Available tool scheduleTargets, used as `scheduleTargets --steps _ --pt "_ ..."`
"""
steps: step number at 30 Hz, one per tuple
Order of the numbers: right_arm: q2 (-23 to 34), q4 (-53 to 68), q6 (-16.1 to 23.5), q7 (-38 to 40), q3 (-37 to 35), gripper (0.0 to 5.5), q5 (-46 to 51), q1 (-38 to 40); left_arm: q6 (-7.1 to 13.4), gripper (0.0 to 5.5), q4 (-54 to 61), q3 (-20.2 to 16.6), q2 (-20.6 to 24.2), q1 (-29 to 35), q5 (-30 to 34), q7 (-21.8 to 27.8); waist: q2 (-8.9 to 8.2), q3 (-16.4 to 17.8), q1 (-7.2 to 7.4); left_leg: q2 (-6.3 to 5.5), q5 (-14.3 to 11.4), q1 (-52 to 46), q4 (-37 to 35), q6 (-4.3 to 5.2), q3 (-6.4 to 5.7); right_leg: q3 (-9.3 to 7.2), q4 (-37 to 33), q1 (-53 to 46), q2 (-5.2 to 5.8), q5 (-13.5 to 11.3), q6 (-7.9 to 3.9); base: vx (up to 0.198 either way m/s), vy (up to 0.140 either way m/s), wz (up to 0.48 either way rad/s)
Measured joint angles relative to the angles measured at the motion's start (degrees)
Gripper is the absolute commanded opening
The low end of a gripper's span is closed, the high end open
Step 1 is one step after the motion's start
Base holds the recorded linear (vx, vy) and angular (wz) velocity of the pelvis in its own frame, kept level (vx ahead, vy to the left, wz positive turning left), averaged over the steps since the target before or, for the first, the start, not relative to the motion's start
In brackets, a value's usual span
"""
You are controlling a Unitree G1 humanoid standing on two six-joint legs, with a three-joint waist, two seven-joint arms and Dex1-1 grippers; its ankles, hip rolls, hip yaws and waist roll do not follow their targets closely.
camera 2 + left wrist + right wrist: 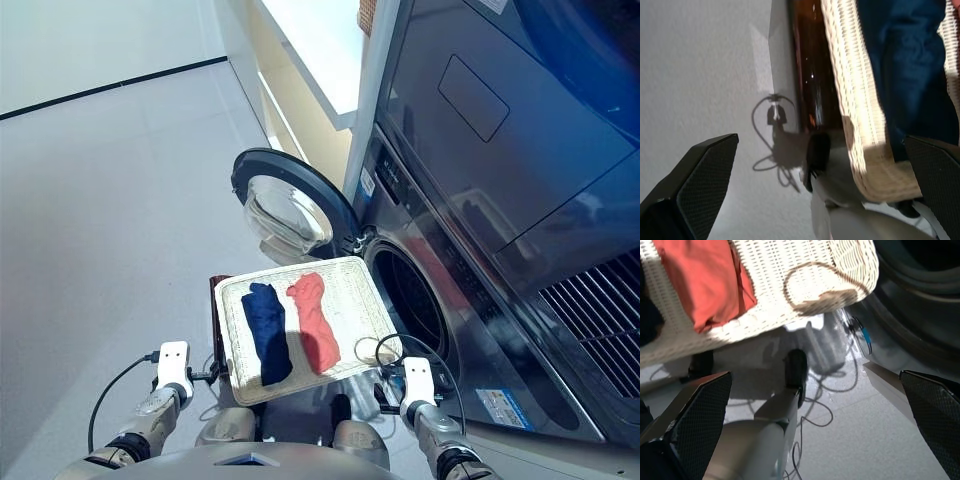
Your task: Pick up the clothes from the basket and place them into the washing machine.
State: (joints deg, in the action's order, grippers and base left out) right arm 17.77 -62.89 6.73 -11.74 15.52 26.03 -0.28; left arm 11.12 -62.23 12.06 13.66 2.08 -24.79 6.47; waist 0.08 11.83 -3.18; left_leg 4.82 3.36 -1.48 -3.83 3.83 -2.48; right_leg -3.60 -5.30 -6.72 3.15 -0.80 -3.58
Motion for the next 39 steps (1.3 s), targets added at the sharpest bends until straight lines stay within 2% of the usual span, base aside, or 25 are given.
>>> scheduleTargets --steps 5,6,8,10,12,13,16,20,32,34,35,36,37,39 --pt "0.02 -0.80 0.03 -0.05 -0.23 5.50 0.00 0.82 -0.19 5.50 -0.27 0.03 -0.07 -1.22 -0.15 0.47 0.50 0.03 0.11 0.25 0.93 0.09 0.43 0.81 -2.65 -2.54 0.00 -1.42 -0.45 0.50 0.34 -0.077 -0.137 0.244" --pt "0.05 -1.49 0.02 -0.07 -0.27 5.50 0.00 0.91 -0.21 5.50 -0.39 0.05 -0.14 -1.63 -0.69 0.87 0.83 -0.14 -0.03 0.44 1.03 0.08 0.46 1.00 -2.87 -2.66 0.01 -1.57 -0.64 0.46 0.47 -0.085 -0.122 0.199" --pt "0.15 -2.39 0.02 -0.07 -0.31 5.50 0.00 1.14 -0.27 5.50 -1.55 0.03 -0.31 -2.14 -0.92 1.20 1.83 -0.23 0.05 0.67 1.27 0.06 0.62 1.41 -3.63 -3.14 0.01 -2.02 -1.47 0.45 0.96 -0.094 -0.116 0.145" --pt "0.32 -3.73 0.03 -0.07 -0.33 5.50 -0.01 1.43 -0.29 5.50 -2.21 0.03 -0.62 -2.80 -0.93 1.32 2.98 -0.18 -0.03 0.92 1.26 0.05 1.00 1.86 -4.06 -3.59 0.01 -2.60 -1.76 0.38 1.45 -0.099 -0.107 0.139" --pt "0.93 -4.21 0.02 -0.09 -0.47 5.50 -0.01 2.14 -0.32 5.50 -2.28 0.03 -1.18 -3.47 -0.94 1.37 4.28 -0.21 0.12 1.24 1.24 -0.05 1.22 2.48 -5.19 -4.42 0.02 -3.31 -2.54 0.41 1.83 -0.085 -0.088 0.186" --pt "1.24 -4.67 0.00 -0.09 -0.60 5.50 -0.01 2.47 -0.33 5.50 -2.46 0.03 -1.55 -3.65 -0.95 1.39 4.82 -0.21 0.06 1.52 1.28 -0.20 1.21 2.75 -5.39 -4.57 0.01 -3.51 -2.51 0.44 2.17 -0.067 -0.064 0.129" --pt "1.90 -6.21 -0.03 -0.07 -0.91 5.50 0.00 2.74 -0.55 5.50 -3.16 0.03 -2.17 -4.11 -0.91 1.44 5.81 -0.17 0.12 2.31 1.23 -0.32 1.17 3.28 -5.86 -5.02 0.01 -4.05 -3.40 0.45 2.80 -0.037 -0.039 0.049" --pt "2.13 -6.38 -0.03 -0.07 -2.16 5.50 0.00 3.61 -0.77 5.50 -3.45 0.05 -2.22 -3.96 -0.85 1.86 6.09 -0.33 0.35 2.82 1.48 -0.56 1.21 3.48 -6.60 -5.65 0.02 -4.67 -4.05 0.61 3.25 0.000 0.000 0.000" --pt "2.01 -6.80 -0.07 -0.24 -2.78 5.50 0.32 3.18 -1.19 5.50 -3.48 0.06 -2.24 -3.84 -0.88 2.09 5.52 0.02 0.17 2.60 1.49 -1.08 1.81 3.57 -6.82 -5.85 0.23 -5.32 -3.93 0.90 3.25 0.005 0.002 0.000" --pt "2.01 -6.73 -0.07 -0.26 -2.79 5.50 0.41 3.15 -1.18 5.50 -3.74 0.05 -2.24 -4.14 -0.89 2.12 5.62 0.07 0.00 2.52 1.55 -0.75 2.28 3.67 -6.99 -6.33 0.04 -5.51 -4.02 0.94 3.32 -0.118 0.042 0.119" --pt "2.02 -6.71 -0.06 -0.24 -2.78 5.50 0.42 3.27 -1.16 5.50 -4.01 0.05 -2.24 -4.14 -0.90 2.11 5.72 0.21 -0.06 2.34 1.75 -0.20 2.76 3.87 -7.14 -6.91 0.08 -5.53 -4.08 0.96 3.35 -0.158 0.057 0.379" --pt "2.03 -6.66 -0.05 -0.23 -2.79 5.50 0.47 3.21 -1.17 5.50 -4.55 0.03 -2.26 -3.28 -0.89 2.11 5.58 0.42 0.37 1.76 2.26 1.48 4.28 4.61 -7.00 -7.88 0.01 -5.41 -3.59 1.01 3.44 -0.145 0.047 0.517" --pt "2.04 -6.73 -0.07 -0.22 -2.79 5.50 0.47 3.31 -1.16 5.50 -4.70 0.00 -2.25 -2.96 -0.90 2.08 5.39 0.94 0.31 1.36 3.06 2.16 4.60 5.44 -6.93 -8.00 0.07 -5.24 -3.64 1.05 3.55 -0.102 0.032 0.614" --pt "2.16 -6.98 -0.07 -0.19 -2.81 5.50 0.45 3.52 -1.20 5.50 -5.61 -0.02 -2.25 -2.22 -0.89 2.04 5.16 1.70 0.41 0.92 3.98 3.39 5.15 5.74 -6.61 -8.16 0.13 -4.79 -3.61 1.09 3.77 -0.108 0.075 0.482"
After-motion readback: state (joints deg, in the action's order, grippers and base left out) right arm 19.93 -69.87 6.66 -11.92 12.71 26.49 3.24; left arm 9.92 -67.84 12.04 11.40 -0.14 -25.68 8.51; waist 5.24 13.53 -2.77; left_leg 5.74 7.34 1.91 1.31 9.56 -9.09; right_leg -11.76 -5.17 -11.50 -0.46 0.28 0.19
